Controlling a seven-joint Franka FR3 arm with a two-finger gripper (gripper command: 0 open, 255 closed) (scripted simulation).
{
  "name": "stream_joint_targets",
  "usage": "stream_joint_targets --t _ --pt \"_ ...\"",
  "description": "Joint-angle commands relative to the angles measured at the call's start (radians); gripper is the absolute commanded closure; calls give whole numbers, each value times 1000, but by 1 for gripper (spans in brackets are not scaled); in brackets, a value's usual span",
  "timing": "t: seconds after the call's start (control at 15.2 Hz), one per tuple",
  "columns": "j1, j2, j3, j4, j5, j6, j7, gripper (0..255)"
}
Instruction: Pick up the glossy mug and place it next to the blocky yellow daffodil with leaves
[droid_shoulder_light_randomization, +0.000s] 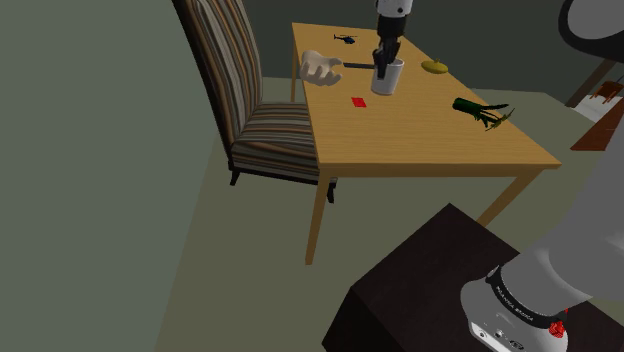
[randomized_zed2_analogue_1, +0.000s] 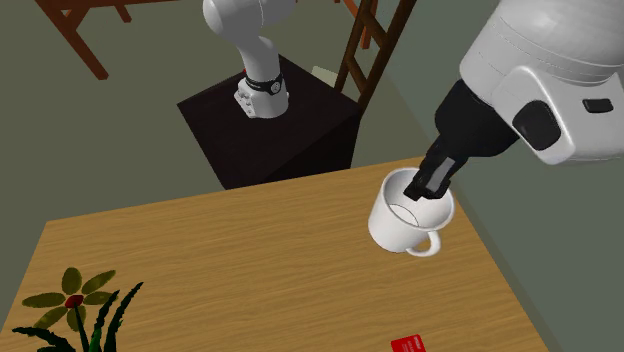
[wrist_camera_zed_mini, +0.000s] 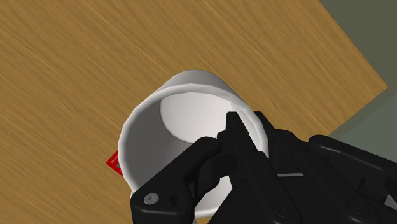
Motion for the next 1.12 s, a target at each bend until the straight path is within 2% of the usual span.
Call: stream_joint_targets --t 0.0,0.33,0.66,1.06 --pt "0 1 0 29 0 -29 -1 255" --pt "-1 6 -1 104 1 -98 -7 255" --pt "-55 -97 -35 -46 -9 -42 -94 255" --pt "-123 -185 -85 -168 -23 5 -208 255"
